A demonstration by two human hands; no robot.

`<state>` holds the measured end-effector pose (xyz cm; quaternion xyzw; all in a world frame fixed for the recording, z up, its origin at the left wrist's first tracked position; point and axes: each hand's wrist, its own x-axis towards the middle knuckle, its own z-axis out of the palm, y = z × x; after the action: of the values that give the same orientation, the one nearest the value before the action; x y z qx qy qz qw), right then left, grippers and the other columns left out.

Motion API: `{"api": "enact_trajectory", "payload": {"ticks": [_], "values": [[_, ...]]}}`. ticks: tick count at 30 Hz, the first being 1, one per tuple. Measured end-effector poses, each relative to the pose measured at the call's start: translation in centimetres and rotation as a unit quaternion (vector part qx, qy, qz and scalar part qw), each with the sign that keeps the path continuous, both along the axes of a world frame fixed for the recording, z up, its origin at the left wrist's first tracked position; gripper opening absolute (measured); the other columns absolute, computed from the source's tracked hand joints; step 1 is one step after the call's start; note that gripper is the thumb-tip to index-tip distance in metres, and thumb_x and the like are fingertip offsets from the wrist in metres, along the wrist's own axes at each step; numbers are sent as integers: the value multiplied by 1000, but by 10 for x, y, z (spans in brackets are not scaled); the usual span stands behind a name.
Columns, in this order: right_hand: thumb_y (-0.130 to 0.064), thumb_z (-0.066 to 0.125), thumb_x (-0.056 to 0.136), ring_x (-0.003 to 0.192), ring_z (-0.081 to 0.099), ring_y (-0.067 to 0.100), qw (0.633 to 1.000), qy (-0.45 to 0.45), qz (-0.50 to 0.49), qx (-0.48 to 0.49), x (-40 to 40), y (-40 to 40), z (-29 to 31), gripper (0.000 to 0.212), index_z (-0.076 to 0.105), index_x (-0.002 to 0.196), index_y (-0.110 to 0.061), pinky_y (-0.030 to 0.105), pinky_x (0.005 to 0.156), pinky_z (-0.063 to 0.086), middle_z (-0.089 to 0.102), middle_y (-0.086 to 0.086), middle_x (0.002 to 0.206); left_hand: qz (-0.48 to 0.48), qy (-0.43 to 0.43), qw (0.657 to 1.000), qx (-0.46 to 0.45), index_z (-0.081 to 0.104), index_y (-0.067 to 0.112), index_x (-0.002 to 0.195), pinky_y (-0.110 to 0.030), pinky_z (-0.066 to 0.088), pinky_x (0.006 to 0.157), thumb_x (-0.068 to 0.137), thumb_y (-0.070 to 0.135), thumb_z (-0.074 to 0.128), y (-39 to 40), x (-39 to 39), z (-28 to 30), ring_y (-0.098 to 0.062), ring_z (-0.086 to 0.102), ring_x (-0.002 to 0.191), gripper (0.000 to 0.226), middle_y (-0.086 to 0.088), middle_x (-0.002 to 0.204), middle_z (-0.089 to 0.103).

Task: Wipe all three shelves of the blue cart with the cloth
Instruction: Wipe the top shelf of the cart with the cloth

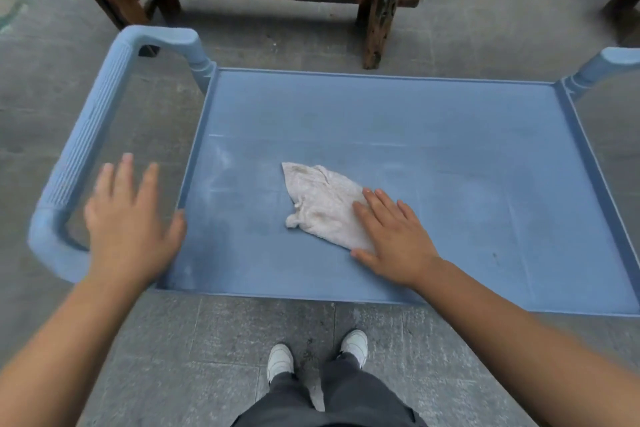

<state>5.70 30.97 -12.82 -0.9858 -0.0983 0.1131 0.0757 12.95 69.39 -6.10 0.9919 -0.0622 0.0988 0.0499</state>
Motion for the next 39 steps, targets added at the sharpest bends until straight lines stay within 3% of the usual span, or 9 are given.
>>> {"api": "enact_trajectory", "payload": {"ticks": [3, 7, 13, 16, 21, 26, 31, 36, 39], "values": [[-60, 62, 80, 130, 40, 36, 987, -31, -137, 81, -38, -14, -1, 85, 38, 145, -10, 46, 106, 33, 41, 15, 144, -84, 118, 985, -96, 42, 5, 140, -55, 39, 101, 85, 40, 55, -87, -17, -21, -41, 42, 129, 66, -20, 142, 45], [-62, 64, 78, 106, 54, 27, 920, 39, -328, 210, -42, -19, -7, 71, 50, 126, -11, 36, 84, 43, 58, 5, 108, -7, 255, 933, -253, 53, 4, 125, -37, 36, 100, 89, 29, 66, -164, -17, -53, -34, 49, 120, 46, -16, 125, 58], [-49, 63, 82, 77, 53, 19, 892, 81, -386, 223, -18, -15, -8, 27, 52, 80, -24, 28, 54, 32, 57, -10, 76, 119, 304, 897, -298, 48, 5, 127, -33, 41, 89, 84, 36, 72, -198, 6, -61, -33, 55, 116, 59, -15, 123, 60], [-34, 64, 86, 69, 51, 16, 883, 71, -386, 258, -12, -16, -7, 26, 46, 70, -23, 25, 53, 31, 53, -9, 69, 129, 331, 881, -312, 50, 11, 127, -30, 41, 86, 85, 26, 69, -191, 15, -58, -28, 56, 111, 48, -6, 115, 61], [-31, 60, 89, 71, 53, 1, 846, 18, -419, 329, -9, -19, 1, 12, 55, 82, -23, 23, 58, 36, 59, -12, 77, 92, 358, 826, -425, 61, 10, 81, -28, 45, 61, 85, 11, 62, -169, 14, -50, -21, 56, 71, 5, -4, 79, 60], [-31, 62, 88, 64, 54, -5, 822, -52, -421, 380, 6, -24, 15, 13, 56, 77, -29, 12, 57, 38, 60, -20, 70, 74, 370, 753, -539, 64, 10, 92, -36, 50, 66, 91, 6, 63, -156, 1, -44, -22, 61, 73, 4, -10, 89, 68], [-25, 65, 89, 73, 57, 3, 817, -55, -415, 397, 9, -33, 16, 7, 61, 83, -27, 29, 73, 47, 63, -14, 80, 40, 336, 777, -531, 62, 20, 91, -17, 47, 60, 94, 10, 62, -155, -15, -49, -11, 63, 68, 11, 0, 82, 73], [-27, 64, 90, 99, 54, 16, 884, -28, -388, 258, -7, -35, 4, 30, 60, 118, -16, 24, 84, 37, 55, 2, 114, 45, 367, 788, -493, 47, 34, 114, -29, 51, 77, 90, 16, 68, -154, -28, -57, -19, 68, 88, 36, -4, 98, 72], [-40, 64, 89, 90, 55, 17, 877, 14, -411, 249, -14, -28, 0, 30, 60, 107, -17, 28, 74, 37, 60, -1, 98, 35, 380, 811, -444, 43, 34, 131, -34, 51, 85, 86, 21, 72, -152, -33, -62, -17, 67, 92, 55, -2, 100, 71]]}}
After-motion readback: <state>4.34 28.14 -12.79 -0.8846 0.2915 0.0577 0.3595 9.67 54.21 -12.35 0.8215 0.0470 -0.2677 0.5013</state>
